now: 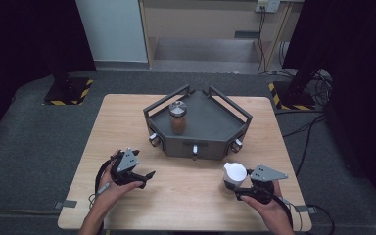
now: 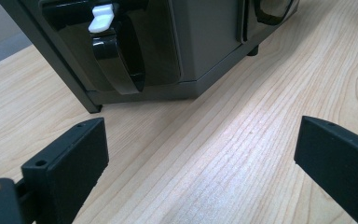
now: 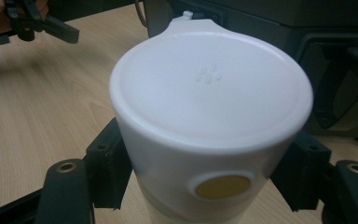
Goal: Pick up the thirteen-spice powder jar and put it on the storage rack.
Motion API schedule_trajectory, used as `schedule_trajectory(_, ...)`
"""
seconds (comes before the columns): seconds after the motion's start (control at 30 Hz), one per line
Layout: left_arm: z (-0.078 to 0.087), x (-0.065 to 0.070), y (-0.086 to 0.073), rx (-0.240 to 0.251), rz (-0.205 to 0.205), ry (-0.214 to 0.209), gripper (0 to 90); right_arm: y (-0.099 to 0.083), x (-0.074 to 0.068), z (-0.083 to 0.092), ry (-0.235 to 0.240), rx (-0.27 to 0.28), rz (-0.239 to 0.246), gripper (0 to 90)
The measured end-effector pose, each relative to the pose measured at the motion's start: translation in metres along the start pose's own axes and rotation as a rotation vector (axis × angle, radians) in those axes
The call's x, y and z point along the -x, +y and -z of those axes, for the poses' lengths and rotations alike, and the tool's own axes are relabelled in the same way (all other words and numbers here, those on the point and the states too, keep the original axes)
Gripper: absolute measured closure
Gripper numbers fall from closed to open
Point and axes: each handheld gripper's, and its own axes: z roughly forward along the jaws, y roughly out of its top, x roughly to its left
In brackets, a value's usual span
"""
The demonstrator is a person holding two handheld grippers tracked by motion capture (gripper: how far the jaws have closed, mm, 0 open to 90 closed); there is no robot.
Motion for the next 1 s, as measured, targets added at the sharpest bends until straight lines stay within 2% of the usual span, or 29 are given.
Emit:
schedule_trajectory(0.37,-0.001,0.000,0.000,-0.005,-0.004,-0.008,1.9,0.004,0.000,0.003,0.009,-0.003,0.015,31.3)
schedule_trajectory(1.0,-0.003,0.000,0.002,-0.016,-0.014,-0.017,1.7,0.006,0.001,0.012,-0.016,0.005,0.011,31.3)
